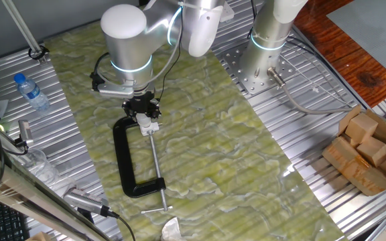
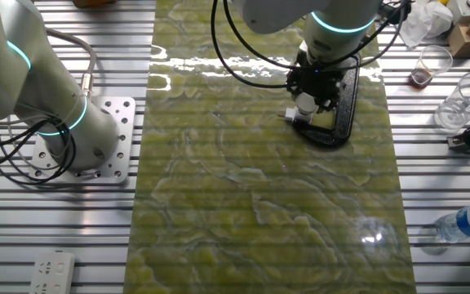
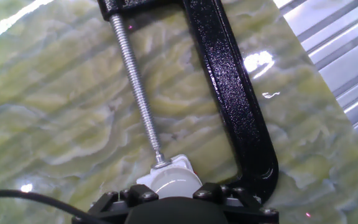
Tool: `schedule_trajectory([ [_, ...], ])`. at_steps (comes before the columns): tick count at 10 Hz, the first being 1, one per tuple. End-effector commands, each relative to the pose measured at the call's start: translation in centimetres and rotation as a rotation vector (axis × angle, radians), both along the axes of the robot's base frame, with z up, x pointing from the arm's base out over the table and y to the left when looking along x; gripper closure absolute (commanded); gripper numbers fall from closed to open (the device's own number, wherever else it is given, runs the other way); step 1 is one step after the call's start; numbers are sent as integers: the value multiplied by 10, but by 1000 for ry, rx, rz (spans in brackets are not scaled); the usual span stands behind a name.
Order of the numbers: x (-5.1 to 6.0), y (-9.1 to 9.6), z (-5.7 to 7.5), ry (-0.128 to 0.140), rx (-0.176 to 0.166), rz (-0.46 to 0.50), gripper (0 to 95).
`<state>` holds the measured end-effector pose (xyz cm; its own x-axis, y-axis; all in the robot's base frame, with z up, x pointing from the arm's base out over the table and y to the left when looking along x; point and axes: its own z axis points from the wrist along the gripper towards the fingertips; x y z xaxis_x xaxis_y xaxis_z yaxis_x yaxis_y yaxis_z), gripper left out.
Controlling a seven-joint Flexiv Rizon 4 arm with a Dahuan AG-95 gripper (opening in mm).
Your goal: Install the light bulb by rotating it
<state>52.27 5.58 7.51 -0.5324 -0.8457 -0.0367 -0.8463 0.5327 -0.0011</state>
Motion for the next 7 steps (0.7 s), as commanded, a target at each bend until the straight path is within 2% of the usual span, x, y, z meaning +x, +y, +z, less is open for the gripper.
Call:
schedule_trajectory([
  [1, 1, -1, 0, 0, 0, -12, 950],
  [3, 1, -1, 0, 1, 0, -41, 950],
  [7, 1, -1, 0, 18, 6, -224, 950],
])
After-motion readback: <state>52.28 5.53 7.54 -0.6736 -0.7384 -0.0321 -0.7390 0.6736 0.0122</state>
